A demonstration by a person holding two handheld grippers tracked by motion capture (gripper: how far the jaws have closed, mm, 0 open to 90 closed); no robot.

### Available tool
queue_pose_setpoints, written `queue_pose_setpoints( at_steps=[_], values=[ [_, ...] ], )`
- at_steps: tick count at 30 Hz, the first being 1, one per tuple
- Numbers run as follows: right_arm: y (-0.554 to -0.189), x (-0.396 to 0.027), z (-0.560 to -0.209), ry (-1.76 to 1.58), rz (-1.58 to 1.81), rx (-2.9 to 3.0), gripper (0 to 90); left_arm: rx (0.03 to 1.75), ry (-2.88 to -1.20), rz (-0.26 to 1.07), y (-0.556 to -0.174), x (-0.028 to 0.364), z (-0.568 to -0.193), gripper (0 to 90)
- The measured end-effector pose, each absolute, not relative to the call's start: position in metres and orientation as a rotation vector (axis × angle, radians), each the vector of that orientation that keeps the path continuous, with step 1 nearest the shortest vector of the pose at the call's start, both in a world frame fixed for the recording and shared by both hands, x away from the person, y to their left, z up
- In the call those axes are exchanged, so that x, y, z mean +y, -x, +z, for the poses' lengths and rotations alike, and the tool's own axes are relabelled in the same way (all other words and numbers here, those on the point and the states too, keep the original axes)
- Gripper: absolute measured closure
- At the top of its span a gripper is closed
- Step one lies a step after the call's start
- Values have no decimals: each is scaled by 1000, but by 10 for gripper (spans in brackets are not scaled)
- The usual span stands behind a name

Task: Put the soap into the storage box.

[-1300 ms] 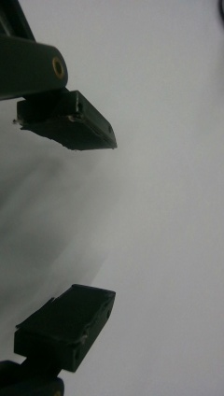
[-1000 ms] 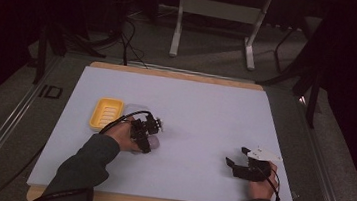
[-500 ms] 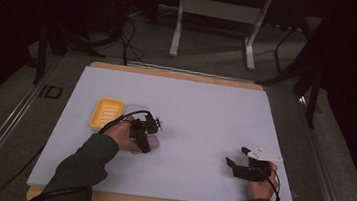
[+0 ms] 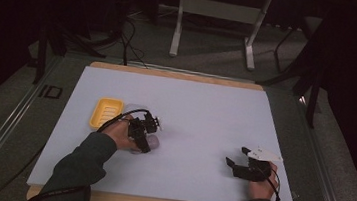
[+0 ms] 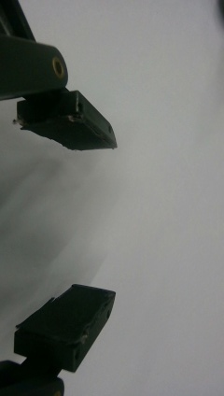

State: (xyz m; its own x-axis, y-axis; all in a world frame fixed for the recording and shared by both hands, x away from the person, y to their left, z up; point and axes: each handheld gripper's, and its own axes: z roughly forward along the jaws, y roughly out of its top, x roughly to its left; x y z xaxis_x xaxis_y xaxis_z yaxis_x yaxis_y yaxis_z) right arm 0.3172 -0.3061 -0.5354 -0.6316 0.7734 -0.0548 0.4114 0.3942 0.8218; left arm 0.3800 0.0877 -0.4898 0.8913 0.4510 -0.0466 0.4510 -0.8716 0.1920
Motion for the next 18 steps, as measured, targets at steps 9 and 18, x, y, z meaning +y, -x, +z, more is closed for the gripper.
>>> queue_pose_setpoints(
  at_steps=[9, 18],
  values=[
    [-317, -306, -535, -1019, 1140, 2221, 221, 691, -2829, 9, -379, 89, -480, 498],
    [-317, -307, -535, -1015, 1145, 2217, 221, 745, -2814, 30, -378, 92, -472, 498]
  ],
)
